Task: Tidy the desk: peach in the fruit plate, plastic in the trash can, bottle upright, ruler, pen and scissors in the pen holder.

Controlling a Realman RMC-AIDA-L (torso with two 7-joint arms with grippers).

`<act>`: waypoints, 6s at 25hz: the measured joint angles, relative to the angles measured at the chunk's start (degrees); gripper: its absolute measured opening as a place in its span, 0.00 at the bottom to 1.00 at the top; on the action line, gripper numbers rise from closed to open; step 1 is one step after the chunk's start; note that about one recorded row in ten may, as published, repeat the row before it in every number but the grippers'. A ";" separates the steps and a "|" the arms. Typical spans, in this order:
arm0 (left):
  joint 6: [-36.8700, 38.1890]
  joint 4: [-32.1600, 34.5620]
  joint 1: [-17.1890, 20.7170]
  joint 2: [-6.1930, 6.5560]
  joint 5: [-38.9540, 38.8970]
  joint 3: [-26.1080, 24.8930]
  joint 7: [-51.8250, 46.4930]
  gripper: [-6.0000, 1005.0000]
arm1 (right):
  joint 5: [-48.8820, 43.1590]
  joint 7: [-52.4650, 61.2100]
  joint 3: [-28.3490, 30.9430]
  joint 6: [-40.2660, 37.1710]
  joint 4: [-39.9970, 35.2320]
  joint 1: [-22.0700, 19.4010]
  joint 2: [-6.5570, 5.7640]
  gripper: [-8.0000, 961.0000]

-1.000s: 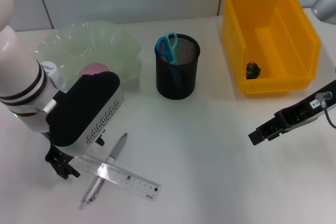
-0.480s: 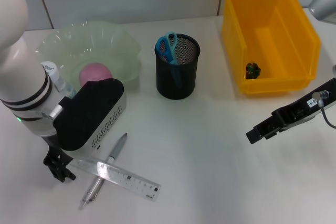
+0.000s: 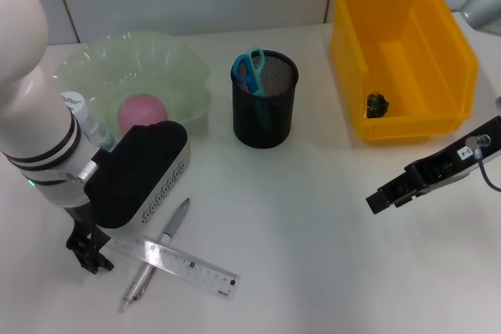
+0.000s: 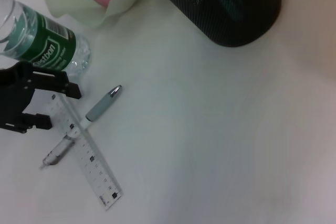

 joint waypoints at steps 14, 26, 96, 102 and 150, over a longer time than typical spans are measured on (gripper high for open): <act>0.04 -0.33 0.17 0.00 0.96 1.39 -2.11 0.76 | 0.14 0.00 0.12 0.04 0.16 0.00 0.07 0.56; 1.04 0.48 -0.24 -0.09 1.31 1.40 -2.89 0.76 | 0.14 0.00 0.28 0.14 0.20 0.09 0.07 0.56; 11.80 11.86 -1.16 -0.03 -0.78 -3.20 -11.09 0.41 | 0.21 -4.13 0.46 0.33 2.40 2.14 -0.08 0.56; 13.24 12.03 -1.42 -0.01 -1.42 -5.56 -12.23 0.41 | 2.93 -4.80 0.43 0.05 1.90 2.27 -0.32 0.56; 26.62 22.18 -6.17 0.32 -8.44 -20.31 -23.27 0.41 | 6.18 -12.77 1.25 -3.08 1.29 1.90 -1.67 0.56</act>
